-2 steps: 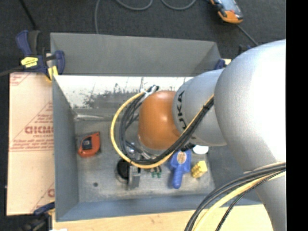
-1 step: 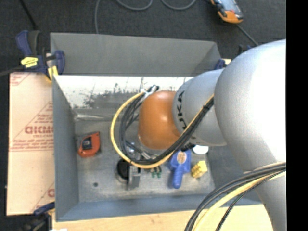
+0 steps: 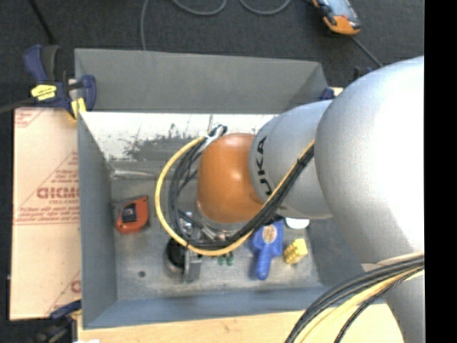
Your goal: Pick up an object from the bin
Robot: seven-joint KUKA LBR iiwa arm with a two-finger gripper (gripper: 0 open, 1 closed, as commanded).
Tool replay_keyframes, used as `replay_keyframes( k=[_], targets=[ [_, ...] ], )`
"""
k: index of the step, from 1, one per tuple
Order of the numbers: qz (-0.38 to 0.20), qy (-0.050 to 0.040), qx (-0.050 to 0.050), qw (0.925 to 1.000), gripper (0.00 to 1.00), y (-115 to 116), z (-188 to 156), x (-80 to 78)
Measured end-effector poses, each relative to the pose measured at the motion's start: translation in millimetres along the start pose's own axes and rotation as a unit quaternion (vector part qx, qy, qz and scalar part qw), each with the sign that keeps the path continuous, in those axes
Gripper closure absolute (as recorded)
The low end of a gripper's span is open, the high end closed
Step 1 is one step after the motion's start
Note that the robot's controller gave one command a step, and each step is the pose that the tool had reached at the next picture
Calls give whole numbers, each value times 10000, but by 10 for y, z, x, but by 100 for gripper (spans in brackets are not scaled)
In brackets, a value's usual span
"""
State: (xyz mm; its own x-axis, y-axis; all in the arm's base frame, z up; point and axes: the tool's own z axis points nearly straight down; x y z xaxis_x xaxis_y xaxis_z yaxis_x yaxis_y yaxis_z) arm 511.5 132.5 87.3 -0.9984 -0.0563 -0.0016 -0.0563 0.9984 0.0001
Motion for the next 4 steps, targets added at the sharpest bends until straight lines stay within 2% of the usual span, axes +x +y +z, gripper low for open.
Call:
replay_keyframes(
  k=[1,2,3,4],
  targets=[
    [-51,6,-5,10000,100,46,-98,119],
    [-77,40,8,10000,100,-31,-541,97],
    [-79,-97,-18,9999,100,100,-598,-119],
    [-87,82,13,9999,100,93,-575,9]
  ],
)
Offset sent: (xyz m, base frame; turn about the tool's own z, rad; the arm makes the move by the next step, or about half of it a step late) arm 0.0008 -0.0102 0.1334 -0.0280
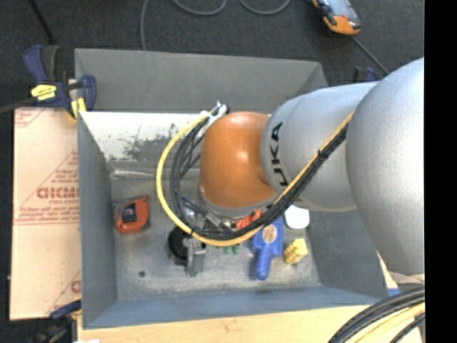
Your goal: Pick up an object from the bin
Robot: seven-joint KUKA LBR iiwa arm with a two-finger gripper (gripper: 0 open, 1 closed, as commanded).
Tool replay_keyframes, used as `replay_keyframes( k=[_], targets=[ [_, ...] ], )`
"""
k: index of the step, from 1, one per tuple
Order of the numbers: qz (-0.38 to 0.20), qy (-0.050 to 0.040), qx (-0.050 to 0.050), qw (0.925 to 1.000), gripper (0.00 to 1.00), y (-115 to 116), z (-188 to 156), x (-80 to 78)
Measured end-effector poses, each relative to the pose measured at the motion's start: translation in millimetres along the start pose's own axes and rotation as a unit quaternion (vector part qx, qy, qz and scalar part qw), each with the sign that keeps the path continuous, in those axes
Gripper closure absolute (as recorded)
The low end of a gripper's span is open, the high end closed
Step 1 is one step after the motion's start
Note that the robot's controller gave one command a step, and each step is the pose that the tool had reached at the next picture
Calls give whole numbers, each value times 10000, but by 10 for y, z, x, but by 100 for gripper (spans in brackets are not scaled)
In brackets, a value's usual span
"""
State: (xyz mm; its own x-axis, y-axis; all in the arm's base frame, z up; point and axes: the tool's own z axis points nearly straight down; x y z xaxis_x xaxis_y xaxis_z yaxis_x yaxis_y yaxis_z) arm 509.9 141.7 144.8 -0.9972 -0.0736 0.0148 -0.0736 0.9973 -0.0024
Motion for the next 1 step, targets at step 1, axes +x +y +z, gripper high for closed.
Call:
replay_keyframes(
  k=[1],
  targets=[
    [-70,-68,-8,10000,100,15,-662,-63]
  ],
)
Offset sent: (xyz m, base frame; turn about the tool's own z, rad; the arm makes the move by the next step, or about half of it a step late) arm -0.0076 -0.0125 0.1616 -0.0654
